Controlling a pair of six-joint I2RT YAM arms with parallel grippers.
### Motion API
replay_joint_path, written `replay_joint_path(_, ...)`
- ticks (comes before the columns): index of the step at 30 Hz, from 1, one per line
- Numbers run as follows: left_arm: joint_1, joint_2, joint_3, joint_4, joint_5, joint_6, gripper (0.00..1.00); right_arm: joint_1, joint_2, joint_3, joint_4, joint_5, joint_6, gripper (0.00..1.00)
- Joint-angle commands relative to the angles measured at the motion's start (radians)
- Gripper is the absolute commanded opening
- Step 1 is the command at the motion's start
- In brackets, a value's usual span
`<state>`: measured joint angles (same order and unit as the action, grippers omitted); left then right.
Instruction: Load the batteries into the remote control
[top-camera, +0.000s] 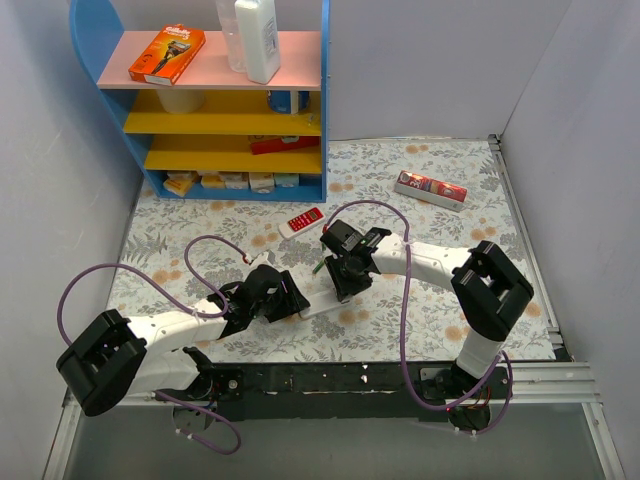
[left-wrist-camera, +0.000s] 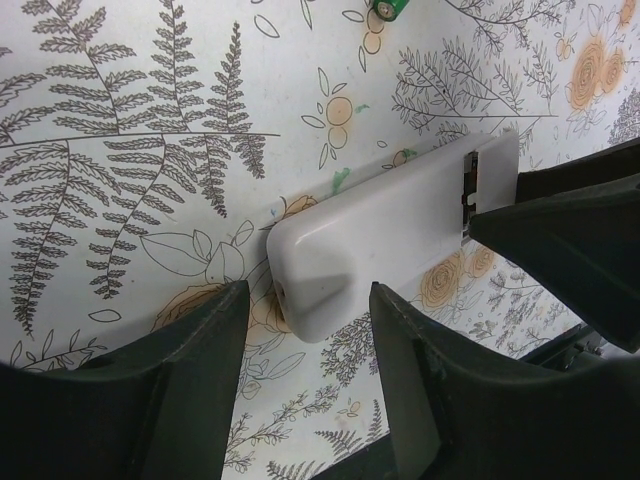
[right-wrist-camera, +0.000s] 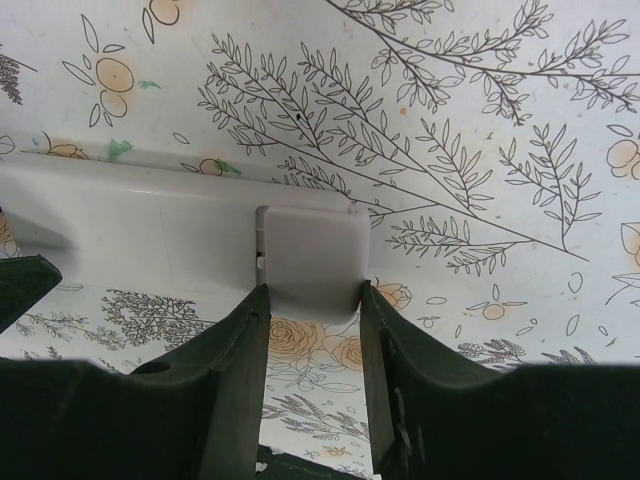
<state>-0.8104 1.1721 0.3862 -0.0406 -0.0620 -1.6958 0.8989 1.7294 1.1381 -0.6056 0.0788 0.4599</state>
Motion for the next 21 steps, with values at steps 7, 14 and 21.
replay_joint_path(7, 0.005, 0.006, -0.007, -0.031, -0.004, 0.001, 0.5, 0.005, -0.018, 0.025, -0.022, 0.007, -0.013, 0.41)
replay_joint_path(14, 0.005, 0.003, -0.009, -0.031, -0.002, 0.001, 0.5, 0.005, -0.001, 0.02, -0.008, 0.004, -0.017, 0.41)
replay_joint_path(21, 0.005, 0.0, -0.009, -0.033, -0.004, -0.001, 0.5, 0.005, 0.016, 0.009, 0.012, -0.002, -0.017, 0.41)
